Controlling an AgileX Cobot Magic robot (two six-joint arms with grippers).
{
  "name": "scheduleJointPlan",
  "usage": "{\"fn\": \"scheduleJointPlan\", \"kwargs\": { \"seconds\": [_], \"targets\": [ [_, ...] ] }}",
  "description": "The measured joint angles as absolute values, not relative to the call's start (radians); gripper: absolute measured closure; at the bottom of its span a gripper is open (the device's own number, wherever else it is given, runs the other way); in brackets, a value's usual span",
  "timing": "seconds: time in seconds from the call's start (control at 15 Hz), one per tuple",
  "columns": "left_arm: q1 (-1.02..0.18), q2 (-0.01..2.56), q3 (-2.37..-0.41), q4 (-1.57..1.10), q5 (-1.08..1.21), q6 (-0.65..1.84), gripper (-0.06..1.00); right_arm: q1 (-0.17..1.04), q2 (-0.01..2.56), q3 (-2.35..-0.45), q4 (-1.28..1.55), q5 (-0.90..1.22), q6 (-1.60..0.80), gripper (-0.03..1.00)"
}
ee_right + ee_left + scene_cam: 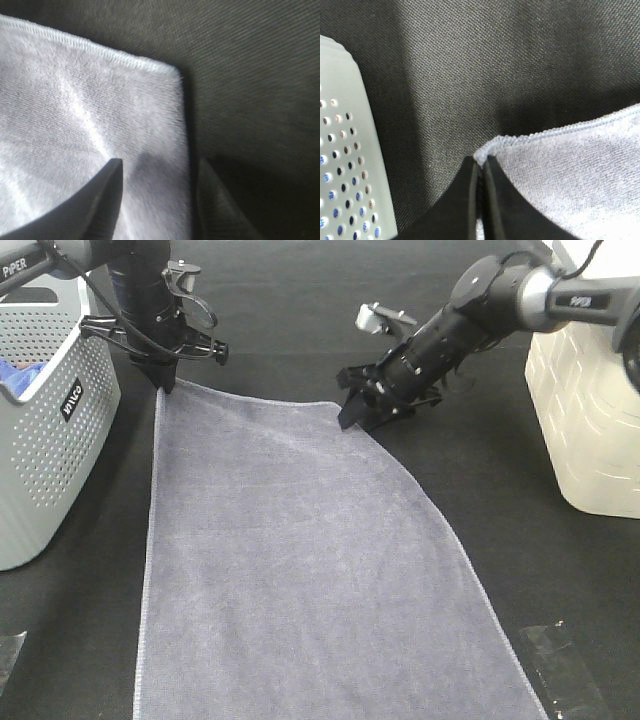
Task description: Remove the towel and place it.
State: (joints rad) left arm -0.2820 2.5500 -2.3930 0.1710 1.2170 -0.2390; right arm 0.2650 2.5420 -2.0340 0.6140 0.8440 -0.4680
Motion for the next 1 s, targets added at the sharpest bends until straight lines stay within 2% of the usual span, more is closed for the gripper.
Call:
{"fn": "scheduleJointPlan", "kwargs": {
  "seconds": [0.47, 1.0],
  "targets": [
    [-0.282, 2.55, -2.393, 0.166, 1.217, -0.239, 0.94, 0.29, 2.55, -2.037, 0.535, 0.71, -0.386, 0.52],
    [-0.282, 2.55, -2.393, 0.164, 1.217, -0.239, 0.94, 0.3, 2.553, -2.042, 0.484, 0.698, -0.357, 0.53]
  ]
}}
